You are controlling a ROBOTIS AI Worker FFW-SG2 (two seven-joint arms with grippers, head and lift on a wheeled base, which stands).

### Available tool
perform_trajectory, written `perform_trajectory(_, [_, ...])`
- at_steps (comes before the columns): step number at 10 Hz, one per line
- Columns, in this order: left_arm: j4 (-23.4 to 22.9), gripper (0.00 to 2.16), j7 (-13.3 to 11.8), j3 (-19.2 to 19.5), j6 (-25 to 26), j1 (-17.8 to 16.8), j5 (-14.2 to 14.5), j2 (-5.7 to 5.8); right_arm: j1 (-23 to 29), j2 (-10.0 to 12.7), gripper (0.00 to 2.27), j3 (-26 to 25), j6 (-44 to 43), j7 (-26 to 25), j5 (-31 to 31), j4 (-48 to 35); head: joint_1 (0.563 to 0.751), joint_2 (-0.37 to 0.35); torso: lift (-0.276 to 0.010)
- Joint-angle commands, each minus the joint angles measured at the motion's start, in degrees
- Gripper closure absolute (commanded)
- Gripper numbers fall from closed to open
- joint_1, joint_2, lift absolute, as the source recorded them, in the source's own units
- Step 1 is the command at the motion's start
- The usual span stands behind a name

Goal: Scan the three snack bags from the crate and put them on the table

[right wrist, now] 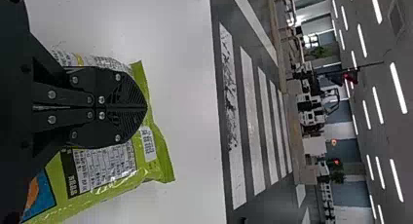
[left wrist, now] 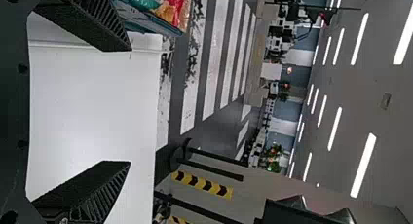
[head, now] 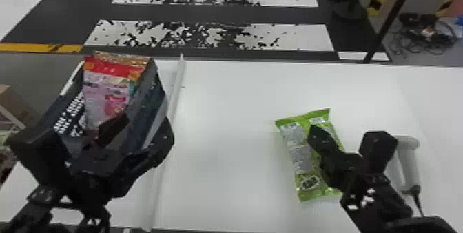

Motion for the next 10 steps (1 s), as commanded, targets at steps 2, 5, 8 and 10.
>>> perform_trajectory(2, [1.50, 0.03, -0.09, -0.37, -0.67, -1.05, 0.41, -0.15, 0.92, 0.97, 2.25, 0.26, -1.69, -0.19, -0.50, 1.47, 0.695, 0.023, -0.094])
perform_trajectory(5, [2.21, 0.03, -0.18, -0.37, -2.43, -1.14, 0.67, -0.15, 0.84, 3.08, 2.25, 1.05, -4.50, -2.92, -0.50, 5.07, 0.695, 0.034, -0.094])
perform_trajectory(8, [3.09, 0.03, -0.62, -0.37, -3.48, -1.31, 1.55, -0.09, 0.48, 3.52, 2.25, 0.43, -10.30, -12.06, -0.50, 8.85, 0.695, 0.003, -0.094])
perform_trajectory(10, [3.70, 0.03, -0.70, -0.37, -3.66, -1.84, 2.16, 0.35, 1.71, 3.96, 2.25, -0.27, -11.01, -15.13, -1.73, 8.15, 0.695, -0.043, -0.094])
